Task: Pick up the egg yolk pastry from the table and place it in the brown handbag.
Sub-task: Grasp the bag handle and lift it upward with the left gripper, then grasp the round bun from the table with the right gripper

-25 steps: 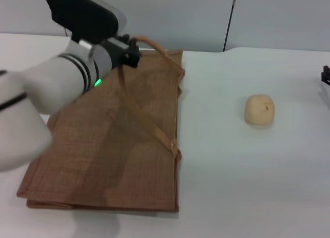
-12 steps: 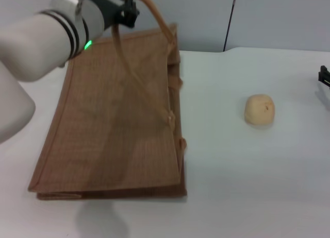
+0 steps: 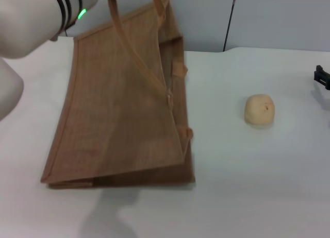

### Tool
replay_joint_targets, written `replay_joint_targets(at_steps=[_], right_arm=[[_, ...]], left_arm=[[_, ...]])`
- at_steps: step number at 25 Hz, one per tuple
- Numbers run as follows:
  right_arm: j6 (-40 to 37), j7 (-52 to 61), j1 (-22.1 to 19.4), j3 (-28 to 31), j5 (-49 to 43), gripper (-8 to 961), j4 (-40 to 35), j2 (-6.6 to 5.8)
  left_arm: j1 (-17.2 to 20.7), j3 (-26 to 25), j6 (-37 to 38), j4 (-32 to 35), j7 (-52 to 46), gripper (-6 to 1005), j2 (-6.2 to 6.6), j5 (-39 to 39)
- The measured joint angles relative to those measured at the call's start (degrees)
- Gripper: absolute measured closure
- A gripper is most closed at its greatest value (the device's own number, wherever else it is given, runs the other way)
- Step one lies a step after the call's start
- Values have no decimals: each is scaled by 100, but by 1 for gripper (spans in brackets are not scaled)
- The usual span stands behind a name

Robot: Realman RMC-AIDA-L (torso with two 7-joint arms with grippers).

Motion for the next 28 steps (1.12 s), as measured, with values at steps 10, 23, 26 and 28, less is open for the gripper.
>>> replay_joint_targets(at_steps=[10,23,26,28], right_arm=[[100,1095,150,-849,-21,68,-9,9],[75,4963,-844,-3749,-1478,66,-2386,-136],[254,5798,-1363,-3752,-2502,65,-3322,-209],[362,6408,-1662,-3725,-3223,65,-3829,-242]], left_arm=[[6,-54,505,606,476,889,-63,-9],[75,32,804,683,671,890,-77,-8],[78,32,849,685,691,890,-87,-8],[70,34,861,684,696,890,-97,-8]])
